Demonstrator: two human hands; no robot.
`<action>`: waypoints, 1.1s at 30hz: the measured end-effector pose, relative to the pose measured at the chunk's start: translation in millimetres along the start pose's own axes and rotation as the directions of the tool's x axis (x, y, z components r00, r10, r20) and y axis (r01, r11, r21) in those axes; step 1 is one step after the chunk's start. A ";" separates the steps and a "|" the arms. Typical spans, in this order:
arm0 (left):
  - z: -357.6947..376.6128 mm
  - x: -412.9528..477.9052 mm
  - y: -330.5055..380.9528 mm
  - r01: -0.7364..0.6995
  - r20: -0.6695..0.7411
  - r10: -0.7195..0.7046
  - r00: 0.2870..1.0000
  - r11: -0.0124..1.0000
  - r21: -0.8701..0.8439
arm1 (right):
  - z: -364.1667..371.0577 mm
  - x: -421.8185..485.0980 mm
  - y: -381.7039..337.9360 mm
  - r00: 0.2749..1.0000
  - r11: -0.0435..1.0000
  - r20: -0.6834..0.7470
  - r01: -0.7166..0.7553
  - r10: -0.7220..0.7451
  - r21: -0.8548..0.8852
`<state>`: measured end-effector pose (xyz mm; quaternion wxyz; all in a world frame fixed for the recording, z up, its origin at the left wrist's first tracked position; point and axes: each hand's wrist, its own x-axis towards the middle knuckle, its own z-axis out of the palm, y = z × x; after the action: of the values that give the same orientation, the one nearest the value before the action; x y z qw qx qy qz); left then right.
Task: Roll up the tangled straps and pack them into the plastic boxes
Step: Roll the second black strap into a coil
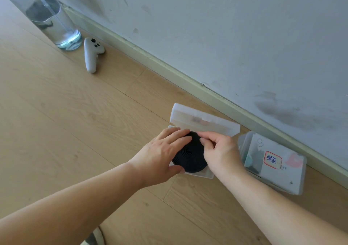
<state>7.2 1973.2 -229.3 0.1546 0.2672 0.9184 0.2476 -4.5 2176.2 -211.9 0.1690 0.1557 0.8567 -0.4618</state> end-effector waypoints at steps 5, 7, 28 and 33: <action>2.3 -2.8 2.8 0.019 -0.008 -0.019 1.000 0.996 -0.085 | -0.6 -3.7 5.2 0.992 0.988 -0.081 -0.085 0.096 0.128; 3.8 -2.4 3.0 0.029 -0.015 -0.030 0.999 0.996 -0.081 | -2.1 -2.8 5.5 0.991 0.985 -0.093 -0.083 0.098 0.152; 1.6 9.9 4.4 0.054 0.062 -0.054 0.997 0.999 0.007 | -15.1 -8.9 3.0 0.986 0.996 0.160 -0.028 0.042 -0.090; -1.6 10.2 8.1 0.049 0.083 -0.052 0.995 0.998 0.029 | -14.9 -16.8 5.7 0.966 0.948 0.259 0.104 -0.023 -0.302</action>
<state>1.7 1984.3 -225.2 0.1955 0.2561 0.9208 0.2198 10.8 2189.9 -201.1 0.2838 0.0392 0.8953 -0.3412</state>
